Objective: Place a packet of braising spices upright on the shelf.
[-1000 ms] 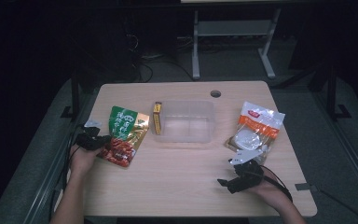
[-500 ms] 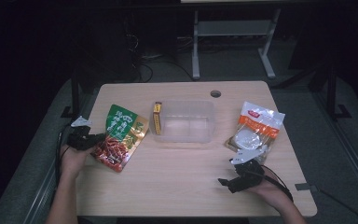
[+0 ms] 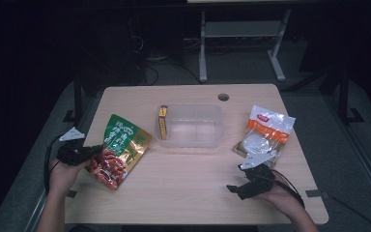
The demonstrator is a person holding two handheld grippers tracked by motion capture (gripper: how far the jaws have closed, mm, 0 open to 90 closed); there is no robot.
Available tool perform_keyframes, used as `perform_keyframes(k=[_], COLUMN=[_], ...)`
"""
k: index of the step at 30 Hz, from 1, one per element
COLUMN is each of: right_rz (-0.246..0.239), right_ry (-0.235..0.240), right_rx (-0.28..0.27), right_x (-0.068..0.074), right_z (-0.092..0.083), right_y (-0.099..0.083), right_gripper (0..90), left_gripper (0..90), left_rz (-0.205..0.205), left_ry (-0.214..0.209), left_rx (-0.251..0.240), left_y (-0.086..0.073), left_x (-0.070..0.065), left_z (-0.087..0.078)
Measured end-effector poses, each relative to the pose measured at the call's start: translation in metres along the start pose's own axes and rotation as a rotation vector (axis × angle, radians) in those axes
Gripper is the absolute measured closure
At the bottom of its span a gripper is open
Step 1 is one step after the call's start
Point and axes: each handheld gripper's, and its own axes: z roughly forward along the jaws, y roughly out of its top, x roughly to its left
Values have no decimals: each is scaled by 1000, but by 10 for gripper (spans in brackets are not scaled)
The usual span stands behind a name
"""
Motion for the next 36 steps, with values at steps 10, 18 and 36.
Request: perform_keyframes(k=[10, 18, 36], right_rz=[14, 45, 107], right_ry=[41, 58, 111], right_rx=[-2, -19, -89], right_x=[2, 0, -17], right_z=[-3, -4, -13], right_y=[4, 6, 19], right_gripper=[133, 149, 361], left_gripper=[900, 900, 900], left_rz=[48, 76, 210], left_ry=[-26, -71, -231], left_rx=[-17, -28, -41], left_y=[-8, -15, 8], left_x=[-20, -40, -97], left_z=[-24, -37, -19])
